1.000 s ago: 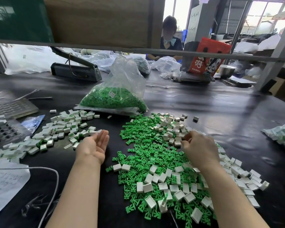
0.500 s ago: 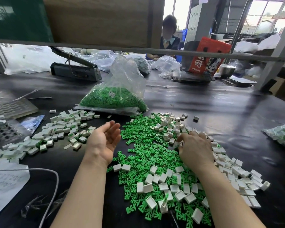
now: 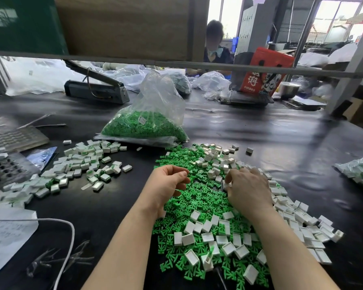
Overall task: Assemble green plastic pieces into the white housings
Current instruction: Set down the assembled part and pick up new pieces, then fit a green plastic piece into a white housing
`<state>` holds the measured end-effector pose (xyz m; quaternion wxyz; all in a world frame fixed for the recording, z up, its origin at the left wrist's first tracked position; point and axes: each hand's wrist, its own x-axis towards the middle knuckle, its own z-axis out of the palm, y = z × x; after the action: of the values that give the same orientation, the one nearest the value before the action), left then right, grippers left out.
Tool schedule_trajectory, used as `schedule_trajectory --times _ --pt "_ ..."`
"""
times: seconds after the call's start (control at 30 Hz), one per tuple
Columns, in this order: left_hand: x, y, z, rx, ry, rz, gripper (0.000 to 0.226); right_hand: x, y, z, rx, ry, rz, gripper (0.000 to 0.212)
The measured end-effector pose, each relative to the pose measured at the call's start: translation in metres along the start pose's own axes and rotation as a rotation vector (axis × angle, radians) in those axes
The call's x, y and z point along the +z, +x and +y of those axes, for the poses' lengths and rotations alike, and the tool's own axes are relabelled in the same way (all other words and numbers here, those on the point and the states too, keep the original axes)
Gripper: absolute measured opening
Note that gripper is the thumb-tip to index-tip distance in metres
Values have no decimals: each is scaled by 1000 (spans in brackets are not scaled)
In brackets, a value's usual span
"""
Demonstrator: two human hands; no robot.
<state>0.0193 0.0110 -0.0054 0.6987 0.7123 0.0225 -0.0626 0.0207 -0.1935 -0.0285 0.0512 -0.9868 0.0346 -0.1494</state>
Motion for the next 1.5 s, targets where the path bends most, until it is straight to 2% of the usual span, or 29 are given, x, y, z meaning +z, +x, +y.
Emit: schedule_trajectory --times 0.23,0.5,0.67,0.73,0.9,1.0,1.03,1.13,1.23,1.37,1.5 --pt "9 -3 0 28 55 -44 14 0 1 -4 -15 24 69 10" --pt "10 -4 -2 -3 94 -76 14 -2 -1 -9 -16 27 -5 23" --pt "11 -4 -2 2 102 -82 13 -3 -2 -10 17 40 -1 14" --pt "11 -4 -3 3 99 -83 13 -4 -2 -11 -11 125 59 13" --pt "11 -3 -2 19 59 -84 22 -23 -5 -35 -201 590 148 22" --pt "9 -7 2 27 -28 -127 31 -27 -10 -48 -299 662 151 26" --pt "7 -7 2 29 -52 -127 30 -27 -11 -49 -308 693 133 27" --pt "0 -6 1 27 -74 -82 6 -28 -11 -46 -254 794 52 28" --pt "-5 -5 2 24 -146 -42 10 -25 -8 -37 -181 553 -70 19" --pt "-4 -7 9 10 -299 -80 28 -20 -10 -38 -239 223 -314 32" --pt "0 -11 13 50 -364 -138 36 -17 -10 -42 -248 203 -272 23"
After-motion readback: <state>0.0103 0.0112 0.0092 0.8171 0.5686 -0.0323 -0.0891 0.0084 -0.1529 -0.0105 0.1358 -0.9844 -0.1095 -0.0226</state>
